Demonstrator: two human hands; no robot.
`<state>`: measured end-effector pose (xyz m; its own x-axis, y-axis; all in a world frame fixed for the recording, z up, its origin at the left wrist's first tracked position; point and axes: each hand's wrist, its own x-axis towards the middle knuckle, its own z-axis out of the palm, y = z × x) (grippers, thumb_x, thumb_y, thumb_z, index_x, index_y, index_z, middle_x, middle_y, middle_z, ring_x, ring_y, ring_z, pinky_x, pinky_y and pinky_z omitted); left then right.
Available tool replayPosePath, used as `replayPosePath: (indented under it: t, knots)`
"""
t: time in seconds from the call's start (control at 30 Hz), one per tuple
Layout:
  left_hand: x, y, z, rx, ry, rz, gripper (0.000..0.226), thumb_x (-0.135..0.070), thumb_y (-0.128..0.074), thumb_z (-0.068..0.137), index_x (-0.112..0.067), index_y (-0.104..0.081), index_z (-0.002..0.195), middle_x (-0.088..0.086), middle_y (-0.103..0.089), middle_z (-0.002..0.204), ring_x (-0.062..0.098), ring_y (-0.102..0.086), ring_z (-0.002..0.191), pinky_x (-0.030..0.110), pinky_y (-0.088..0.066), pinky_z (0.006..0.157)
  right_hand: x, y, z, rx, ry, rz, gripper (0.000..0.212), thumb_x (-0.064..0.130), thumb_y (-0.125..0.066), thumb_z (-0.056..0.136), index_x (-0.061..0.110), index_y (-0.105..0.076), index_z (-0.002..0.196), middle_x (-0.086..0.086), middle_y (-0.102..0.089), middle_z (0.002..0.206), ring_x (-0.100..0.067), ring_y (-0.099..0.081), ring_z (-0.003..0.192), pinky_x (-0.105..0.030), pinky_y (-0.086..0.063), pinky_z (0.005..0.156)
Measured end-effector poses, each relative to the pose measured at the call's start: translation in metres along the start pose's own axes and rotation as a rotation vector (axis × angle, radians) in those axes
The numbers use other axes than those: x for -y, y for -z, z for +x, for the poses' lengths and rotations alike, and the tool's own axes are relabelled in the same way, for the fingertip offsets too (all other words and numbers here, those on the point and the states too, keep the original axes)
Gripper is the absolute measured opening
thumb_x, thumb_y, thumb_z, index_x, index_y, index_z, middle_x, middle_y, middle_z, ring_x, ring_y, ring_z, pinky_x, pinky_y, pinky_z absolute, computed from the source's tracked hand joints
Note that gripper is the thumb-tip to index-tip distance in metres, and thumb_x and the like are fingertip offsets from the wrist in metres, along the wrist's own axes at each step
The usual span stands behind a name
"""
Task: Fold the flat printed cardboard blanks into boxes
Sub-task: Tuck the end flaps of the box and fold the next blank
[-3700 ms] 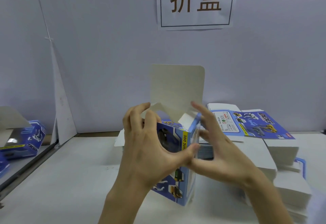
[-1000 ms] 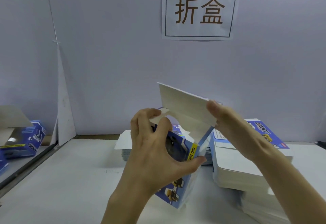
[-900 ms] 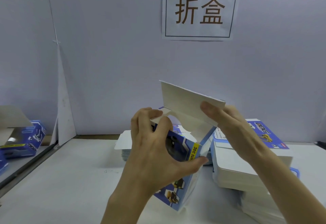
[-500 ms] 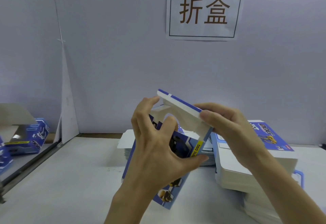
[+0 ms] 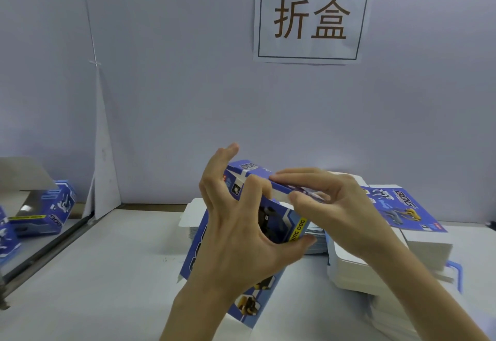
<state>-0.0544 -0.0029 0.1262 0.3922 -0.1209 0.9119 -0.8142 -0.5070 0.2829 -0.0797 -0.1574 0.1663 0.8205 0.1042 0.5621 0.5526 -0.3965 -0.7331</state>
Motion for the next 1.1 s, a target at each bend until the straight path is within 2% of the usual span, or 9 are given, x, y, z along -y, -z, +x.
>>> replayPosePath:
  t: [0.17, 0.27, 0.37, 0.47, 0.53, 0.6, 0.7, 1.0, 1.1]
  knots:
    - [0.002, 0.003, 0.001, 0.011, 0.037, -0.031, 0.086, -0.055, -0.076, 0.055, -0.034, -0.034, 0.127, -0.011, -0.004, 0.147, 0.014, -0.021, 0.133, 0.036, -0.058, 0.082, -0.010, 0.003, -0.008, 0.236, 0.027, -0.074, 0.051, 0.050, -0.070, 0.074, 0.058, -0.055, 0.122, 0.027, -0.046, 0.129, 0.000, -0.049, 0.124, -0.025, -0.054, 0.090]
    - [-0.002, 0.006, 0.003, 0.039, 0.057, -0.099, 0.092, -0.062, -0.073, 0.058, -0.042, -0.028, 0.136, -0.016, -0.010, 0.146, 0.005, -0.022, 0.133, 0.029, -0.056, 0.088, -0.015, 0.003, -0.008, 0.102, 0.154, 0.011, 0.045, 0.029, -0.073, 0.078, 0.042, -0.063, 0.120, 0.012, -0.054, 0.127, -0.012, -0.053, 0.124, -0.030, -0.057, 0.084]
    - [0.002, 0.013, 0.007, 0.014, 0.072, -0.263, 0.093, -0.058, -0.078, 0.065, -0.040, -0.028, 0.141, -0.016, -0.026, 0.140, 0.004, -0.033, 0.133, 0.015, -0.051, 0.090, -0.019, 0.005, -0.009, -0.149, 0.200, 0.198, 0.029, 0.031, -0.078, 0.073, 0.032, -0.071, 0.101, 0.005, -0.067, 0.113, -0.015, -0.065, 0.107, -0.034, -0.058, 0.080]
    - [0.012, 0.021, 0.008, 0.072, 0.253, -0.486, 0.080, -0.054, -0.074, 0.067, -0.050, -0.034, 0.136, -0.030, -0.044, 0.135, -0.002, -0.045, 0.128, 0.027, -0.048, 0.096, -0.025, 0.003, -0.014, -0.300, 0.148, 0.435, 0.029, 0.044, -0.078, 0.067, 0.031, -0.072, 0.092, 0.002, -0.073, 0.090, -0.015, -0.068, 0.083, -0.030, -0.057, 0.071]
    - [0.020, 0.022, 0.006, 0.184, 0.371, -0.662, 0.068, -0.048, -0.072, 0.068, -0.048, -0.046, 0.130, -0.021, -0.059, 0.128, 0.008, -0.058, 0.119, 0.037, -0.052, 0.093, -0.032, -0.001, -0.017, -0.314, 0.086, 0.506, 0.038, 0.055, -0.080, 0.064, 0.030, -0.071, 0.091, -0.003, -0.072, 0.087, -0.021, -0.067, 0.080, -0.031, -0.056, 0.069]
    - [0.025, 0.025, 0.004, 0.248, 0.429, -0.857, 0.054, -0.037, -0.071, 0.071, -0.038, -0.054, 0.123, -0.009, -0.065, 0.121, 0.022, -0.066, 0.108, 0.036, -0.057, 0.079, -0.038, -0.009, -0.021, -0.294, 0.058, 0.623, 0.015, 0.036, -0.069, 0.079, 0.026, -0.070, 0.090, -0.006, -0.071, 0.084, -0.021, -0.069, 0.074, -0.027, -0.056, 0.062]
    - [0.027, 0.024, 0.001, 0.276, 0.481, -1.101, 0.048, -0.024, -0.067, 0.075, -0.030, -0.056, 0.122, 0.001, -0.067, 0.117, 0.028, -0.071, 0.092, 0.034, -0.058, 0.066, -0.042, -0.019, -0.025, -0.234, 0.039, 0.708, 0.018, 0.019, -0.052, 0.085, 0.021, -0.069, 0.089, -0.005, -0.072, 0.082, -0.017, -0.071, 0.070, -0.024, -0.055, 0.053]
    - [0.019, 0.013, -0.001, 0.174, 0.583, -1.144, 0.032, -0.021, -0.070, 0.065, -0.026, -0.064, 0.096, 0.013, -0.069, 0.095, 0.028, -0.070, 0.069, 0.032, -0.056, 0.054, -0.037, -0.026, -0.024, -0.271, 0.036, 0.682, 0.021, 0.024, -0.051, 0.087, 0.030, -0.063, 0.070, 0.007, -0.065, 0.067, -0.010, -0.067, 0.062, -0.020, -0.053, 0.053]
    - [0.019, 0.013, -0.001, 0.148, 0.604, -1.140, 0.026, -0.009, -0.062, 0.069, -0.026, -0.066, 0.089, 0.013, -0.068, 0.089, 0.027, -0.069, 0.066, 0.031, -0.056, 0.052, -0.039, -0.026, -0.024, -0.244, 0.045, 0.675, 0.006, 0.031, -0.062, 0.081, 0.028, -0.066, 0.084, -0.002, -0.070, 0.080, -0.018, -0.071, 0.075, -0.025, -0.056, 0.060]
